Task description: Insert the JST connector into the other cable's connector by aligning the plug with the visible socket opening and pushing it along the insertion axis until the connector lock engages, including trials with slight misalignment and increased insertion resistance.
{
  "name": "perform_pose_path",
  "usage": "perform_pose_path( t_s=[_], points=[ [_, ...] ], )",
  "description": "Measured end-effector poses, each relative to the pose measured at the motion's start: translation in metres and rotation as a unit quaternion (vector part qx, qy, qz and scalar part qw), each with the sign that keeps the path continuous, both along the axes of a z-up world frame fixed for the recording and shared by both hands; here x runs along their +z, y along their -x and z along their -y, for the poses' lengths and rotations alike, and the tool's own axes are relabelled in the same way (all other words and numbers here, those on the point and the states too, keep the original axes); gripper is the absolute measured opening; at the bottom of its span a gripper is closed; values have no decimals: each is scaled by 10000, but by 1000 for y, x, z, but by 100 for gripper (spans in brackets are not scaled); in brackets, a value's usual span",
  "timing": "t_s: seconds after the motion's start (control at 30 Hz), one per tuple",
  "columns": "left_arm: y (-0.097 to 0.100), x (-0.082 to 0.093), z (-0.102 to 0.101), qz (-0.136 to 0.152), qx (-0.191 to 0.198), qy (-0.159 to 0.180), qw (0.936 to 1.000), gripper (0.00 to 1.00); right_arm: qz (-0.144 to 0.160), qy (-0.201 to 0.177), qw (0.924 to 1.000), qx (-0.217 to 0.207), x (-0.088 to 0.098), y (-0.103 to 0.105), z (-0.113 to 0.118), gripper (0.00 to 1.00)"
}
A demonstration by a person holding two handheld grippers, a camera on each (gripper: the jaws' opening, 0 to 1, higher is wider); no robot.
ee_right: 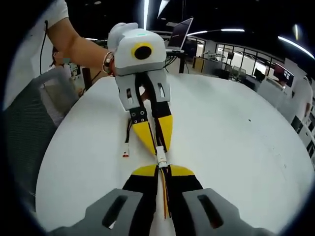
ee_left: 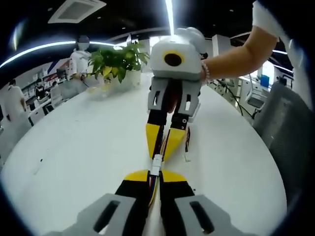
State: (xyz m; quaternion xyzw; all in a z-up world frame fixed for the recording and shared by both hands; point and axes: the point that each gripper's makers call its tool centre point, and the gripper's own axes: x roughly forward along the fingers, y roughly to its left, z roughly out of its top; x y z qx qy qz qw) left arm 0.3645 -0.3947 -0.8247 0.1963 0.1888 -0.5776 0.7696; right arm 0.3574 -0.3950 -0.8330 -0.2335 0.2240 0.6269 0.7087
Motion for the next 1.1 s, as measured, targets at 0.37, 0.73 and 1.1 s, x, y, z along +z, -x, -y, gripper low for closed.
perform_pose_path(
  t_s=[0.37,0.73,1.1],
  points=[
    [-4,-8,-2,-62,1,-73,10000,1,-164,-44,9998,-109,-6,-1,2,5],
    [-4,-17,-5,-46,-68,-276,9996,1,-168,45,9998,-119,-12,0,1,6],
    [-5,-20,-6,-31,-79,-306,9995,1,-252,72,9995,-188,-16,0,4,8]
  ],
)
